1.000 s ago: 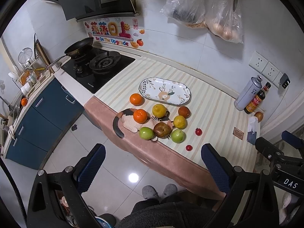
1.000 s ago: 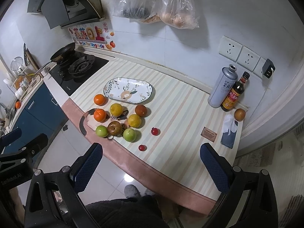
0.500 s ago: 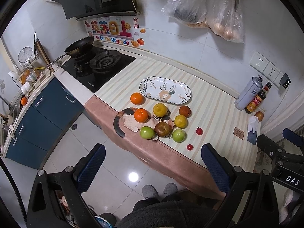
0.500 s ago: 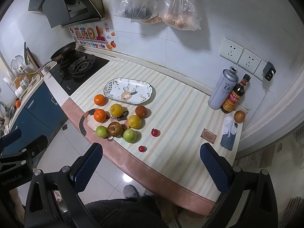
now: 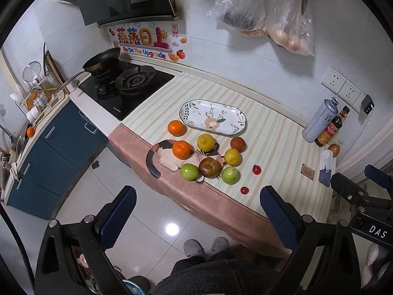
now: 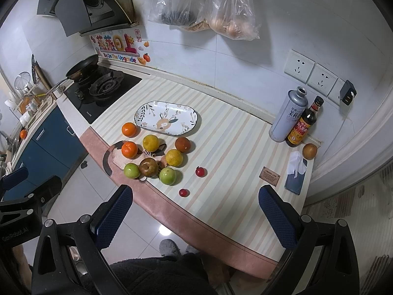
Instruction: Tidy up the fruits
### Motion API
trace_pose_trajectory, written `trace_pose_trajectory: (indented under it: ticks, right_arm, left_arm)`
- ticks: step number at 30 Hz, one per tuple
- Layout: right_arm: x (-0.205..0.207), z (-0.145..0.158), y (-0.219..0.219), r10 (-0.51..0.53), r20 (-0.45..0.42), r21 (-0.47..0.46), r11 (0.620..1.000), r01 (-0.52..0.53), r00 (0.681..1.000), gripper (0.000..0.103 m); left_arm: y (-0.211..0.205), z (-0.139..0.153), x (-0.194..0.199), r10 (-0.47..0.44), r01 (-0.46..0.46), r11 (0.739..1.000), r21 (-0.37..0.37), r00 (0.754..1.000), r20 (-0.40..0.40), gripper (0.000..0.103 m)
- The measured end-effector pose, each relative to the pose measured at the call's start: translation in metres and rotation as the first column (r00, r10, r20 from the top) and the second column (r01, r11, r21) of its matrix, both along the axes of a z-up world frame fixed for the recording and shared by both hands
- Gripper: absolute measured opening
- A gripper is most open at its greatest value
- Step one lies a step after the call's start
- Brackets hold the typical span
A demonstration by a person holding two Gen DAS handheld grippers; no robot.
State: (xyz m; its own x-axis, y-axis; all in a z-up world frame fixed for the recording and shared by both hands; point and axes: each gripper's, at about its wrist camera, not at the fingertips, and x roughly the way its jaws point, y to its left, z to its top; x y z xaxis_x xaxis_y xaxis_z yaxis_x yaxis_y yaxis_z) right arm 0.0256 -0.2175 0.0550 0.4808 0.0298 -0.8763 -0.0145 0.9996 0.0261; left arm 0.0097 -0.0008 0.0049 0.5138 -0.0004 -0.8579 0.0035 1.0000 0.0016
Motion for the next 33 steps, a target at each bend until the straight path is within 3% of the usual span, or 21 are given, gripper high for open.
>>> trace_pose_trajectory:
  ticks: [33]
  right_arm:
    - [-0.0002, 0.0085, 0.0029, 0.004, 0.015, 0.009, 1.0, -0.004, 1.0, 0.103]
  left_arm:
    - [-0.0019, 0.0075, 0.0005, 0.002, -0.002, 1.0, -0.011, 1.0, 0.007, 0.103]
